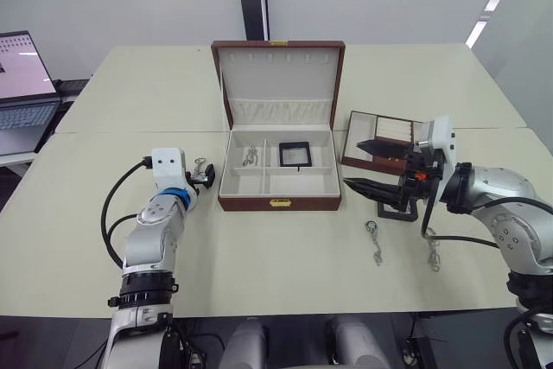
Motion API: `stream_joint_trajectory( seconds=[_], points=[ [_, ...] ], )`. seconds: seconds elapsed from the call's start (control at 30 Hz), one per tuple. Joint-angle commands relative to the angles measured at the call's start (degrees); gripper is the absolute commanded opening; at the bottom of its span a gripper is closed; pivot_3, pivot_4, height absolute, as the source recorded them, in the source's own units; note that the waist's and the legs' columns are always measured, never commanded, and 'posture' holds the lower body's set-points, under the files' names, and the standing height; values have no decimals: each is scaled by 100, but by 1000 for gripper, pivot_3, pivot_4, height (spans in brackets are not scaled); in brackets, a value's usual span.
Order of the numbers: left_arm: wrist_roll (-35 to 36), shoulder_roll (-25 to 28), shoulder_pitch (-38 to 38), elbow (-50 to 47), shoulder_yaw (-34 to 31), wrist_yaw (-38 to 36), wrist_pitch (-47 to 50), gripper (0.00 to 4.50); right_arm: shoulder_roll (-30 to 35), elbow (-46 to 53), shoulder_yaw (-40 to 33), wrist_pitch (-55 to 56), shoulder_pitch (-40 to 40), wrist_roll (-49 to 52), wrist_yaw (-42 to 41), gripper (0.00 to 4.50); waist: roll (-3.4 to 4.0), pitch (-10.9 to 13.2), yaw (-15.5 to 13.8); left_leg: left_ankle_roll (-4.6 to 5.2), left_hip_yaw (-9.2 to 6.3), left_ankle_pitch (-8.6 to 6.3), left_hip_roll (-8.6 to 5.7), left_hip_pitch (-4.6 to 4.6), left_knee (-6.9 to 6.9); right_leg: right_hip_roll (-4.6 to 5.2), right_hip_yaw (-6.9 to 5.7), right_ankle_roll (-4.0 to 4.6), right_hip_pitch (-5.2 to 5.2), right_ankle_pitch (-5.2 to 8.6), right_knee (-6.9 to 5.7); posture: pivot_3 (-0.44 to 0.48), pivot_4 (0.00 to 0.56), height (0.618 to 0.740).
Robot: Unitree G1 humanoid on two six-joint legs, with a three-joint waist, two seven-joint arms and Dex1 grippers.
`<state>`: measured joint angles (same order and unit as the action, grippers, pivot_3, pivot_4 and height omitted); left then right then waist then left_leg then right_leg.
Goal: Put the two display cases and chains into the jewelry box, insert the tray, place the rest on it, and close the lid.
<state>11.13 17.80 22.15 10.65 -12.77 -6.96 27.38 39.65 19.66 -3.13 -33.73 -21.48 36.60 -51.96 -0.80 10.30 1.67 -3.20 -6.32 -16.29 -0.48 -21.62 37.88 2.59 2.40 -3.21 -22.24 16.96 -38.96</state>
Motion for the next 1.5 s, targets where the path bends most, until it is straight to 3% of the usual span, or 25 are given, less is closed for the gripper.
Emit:
stream_joint_trajectory(
  seconds=[0.03, 0.23, 0.27, 0.37, 0.73, 0.8, 1.5],
  points=[
    [-61, -8, -142, 127, 125, -64, 261, 4482, 6, 123, -87, -1, -75, 33, 38, 4500, 3, -2, 0, 0, 2, 0, 0, 1, 0, 0, 1, 0, 0, 0, 0, 0, 150, 740],
    [-105, -17, -171, 171, 197, -140, 299, 4482, 7, 113, -95, -18, -82, 32, 52, 4500, 4, -3, -1, 0, 3, 0, 0, 3, -1, 0, 2, 0, 1, 0, 0, 0, 150, 740],
    [-99, -26, -168, 176, 184, -139, 295, 4306, 9, 113, -96, -17, -80, 30, 54, 4500, 4, -4, -1, 0, 3, 0, -1, 2, -1, 1, 2, 0, 1, 0, 0, 0, 150, 740],
    [-95, -35, -167, 206, 165, -150, 277, 3652, 29, 116, -108, -16, -65, 28, 53, 4500, 6, -5, 0, 0, 3, 0, -1, 3, -1, 1, 3, 0, 2, 0, 0, 0, 150, 740],
    [-41, -101, -333, 204, 108, -126, 209, 380, 97, 96, -170, 1, -40, 30, 47, 4500, 25, -18, 9, 1, 8, 0, 0, 11, -3, 1, 7, 0, 6, 0, 0, 0, 150, 740],
    [-43, -124, -357, 207, 108, -118, 180, 83, 100, 79, -169, 14, -42, 20, 39, 4500, 27, -19, 10, 1, 9, 0, 0, 12, -3, 1, 7, 0, 7, 0, 0, 0, 150, 740],
    [345, -156, -267, -604, -293, -144, -121, 83, 102, 88, -280, 109, 0, 58, 86, 4500, 20, -15, 8, 0, 4, 0, 0, 1, -3, 0, 3, 0, 1, 0, 3, 0, 150, 740]
  ],
)
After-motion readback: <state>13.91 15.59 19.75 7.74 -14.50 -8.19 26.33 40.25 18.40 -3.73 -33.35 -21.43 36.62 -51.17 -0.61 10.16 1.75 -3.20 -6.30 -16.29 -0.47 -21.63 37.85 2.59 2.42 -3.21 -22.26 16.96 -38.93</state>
